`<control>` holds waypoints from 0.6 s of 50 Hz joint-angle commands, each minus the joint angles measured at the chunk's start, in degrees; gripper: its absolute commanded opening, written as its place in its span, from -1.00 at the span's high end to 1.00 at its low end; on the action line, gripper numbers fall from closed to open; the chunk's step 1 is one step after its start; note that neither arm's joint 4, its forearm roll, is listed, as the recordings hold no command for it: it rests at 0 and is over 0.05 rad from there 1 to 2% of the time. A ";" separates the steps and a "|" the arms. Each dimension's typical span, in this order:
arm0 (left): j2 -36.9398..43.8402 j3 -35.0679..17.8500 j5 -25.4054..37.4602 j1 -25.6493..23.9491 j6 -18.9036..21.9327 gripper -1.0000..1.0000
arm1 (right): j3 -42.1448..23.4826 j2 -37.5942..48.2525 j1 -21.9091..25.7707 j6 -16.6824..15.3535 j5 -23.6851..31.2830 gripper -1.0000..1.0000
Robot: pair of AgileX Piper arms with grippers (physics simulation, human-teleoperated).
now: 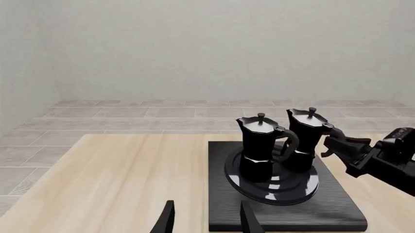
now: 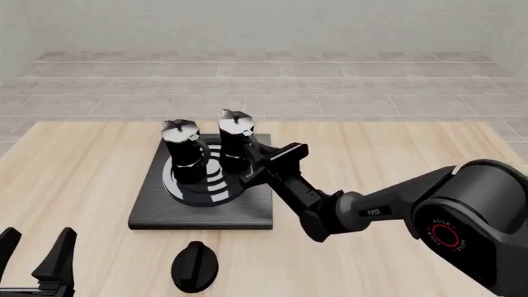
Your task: Put both moka pots on the stove.
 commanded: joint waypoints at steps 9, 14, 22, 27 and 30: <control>0.00 0.00 0.01 0.01 -0.02 -1.00 | -0.78 -1.21 -0.41 0.35 1.32 -1.00; 0.00 0.00 0.01 0.01 0.00 -1.00 | -0.34 -1.88 -0.69 0.03 2.00 -1.00; 0.00 0.00 0.01 0.01 -0.02 -1.00 | 2.35 -4.28 -0.76 0.74 2.48 -1.00; 0.00 0.00 0.00 0.00 0.00 -1.00 | 3.65 -5.70 -1.13 0.83 2.94 -1.00; 0.00 0.00 0.01 0.00 -0.02 -1.00 | 4.66 -6.61 -1.30 1.09 2.91 -1.00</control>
